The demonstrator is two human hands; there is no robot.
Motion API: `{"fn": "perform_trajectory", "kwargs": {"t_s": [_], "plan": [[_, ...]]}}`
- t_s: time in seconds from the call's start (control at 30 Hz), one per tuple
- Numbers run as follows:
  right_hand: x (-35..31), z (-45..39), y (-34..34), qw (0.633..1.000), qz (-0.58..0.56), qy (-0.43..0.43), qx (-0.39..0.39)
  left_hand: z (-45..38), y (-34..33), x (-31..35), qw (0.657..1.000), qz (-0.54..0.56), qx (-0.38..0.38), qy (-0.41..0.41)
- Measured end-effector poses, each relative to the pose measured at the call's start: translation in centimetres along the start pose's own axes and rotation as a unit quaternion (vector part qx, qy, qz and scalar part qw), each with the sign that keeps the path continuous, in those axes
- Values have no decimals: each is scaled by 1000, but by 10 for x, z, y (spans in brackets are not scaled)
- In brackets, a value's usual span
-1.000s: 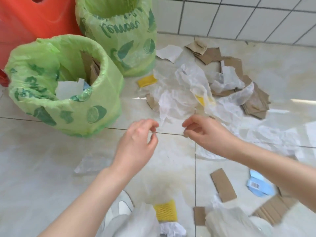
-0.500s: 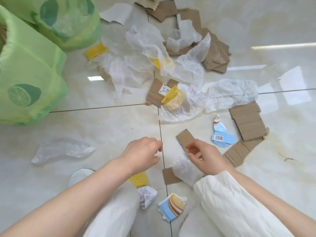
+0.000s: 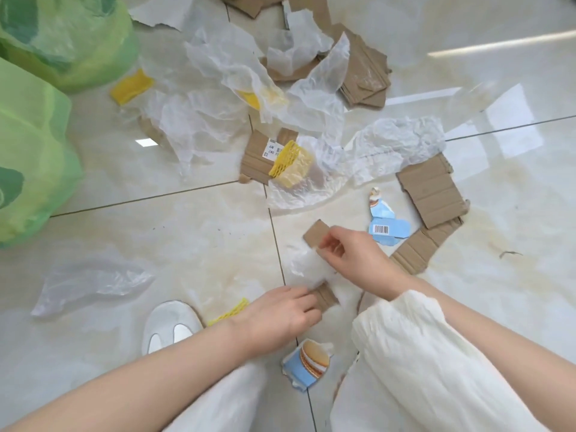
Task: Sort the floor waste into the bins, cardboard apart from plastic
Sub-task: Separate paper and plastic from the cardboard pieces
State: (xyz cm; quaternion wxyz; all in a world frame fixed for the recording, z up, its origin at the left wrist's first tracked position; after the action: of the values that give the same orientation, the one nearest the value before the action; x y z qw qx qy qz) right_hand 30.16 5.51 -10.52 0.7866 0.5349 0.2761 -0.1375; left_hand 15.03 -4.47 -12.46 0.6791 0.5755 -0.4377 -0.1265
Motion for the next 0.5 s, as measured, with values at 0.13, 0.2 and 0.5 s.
{"fn": "perform_trajectory", "kwargs": {"t_s": [0.13,0.2,0.5], "plan": [[-18,-14,-1,999,-46,21,10,1,-19,-1,997,-56,-17,-58],[-13,-13,-4,999,-10,29,24,3,-26,-8,994,-69,-55,-58],[22,9,-22,977,212,-15,21,14,1,-42,996,-88,8,-2]]}}
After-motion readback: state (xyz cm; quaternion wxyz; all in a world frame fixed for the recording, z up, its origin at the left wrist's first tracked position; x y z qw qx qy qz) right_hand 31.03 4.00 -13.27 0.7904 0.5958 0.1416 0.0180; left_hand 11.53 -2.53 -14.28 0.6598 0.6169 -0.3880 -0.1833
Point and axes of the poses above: each hand's wrist, its own z-axis away from the middle knuckle, its own y-axis out of the back of the hand, x = y × z, the point moved 2 cm from there along -z, towards the middle knuckle, and after that the axes turned 13 degrees about x, right-handed, at the moved point
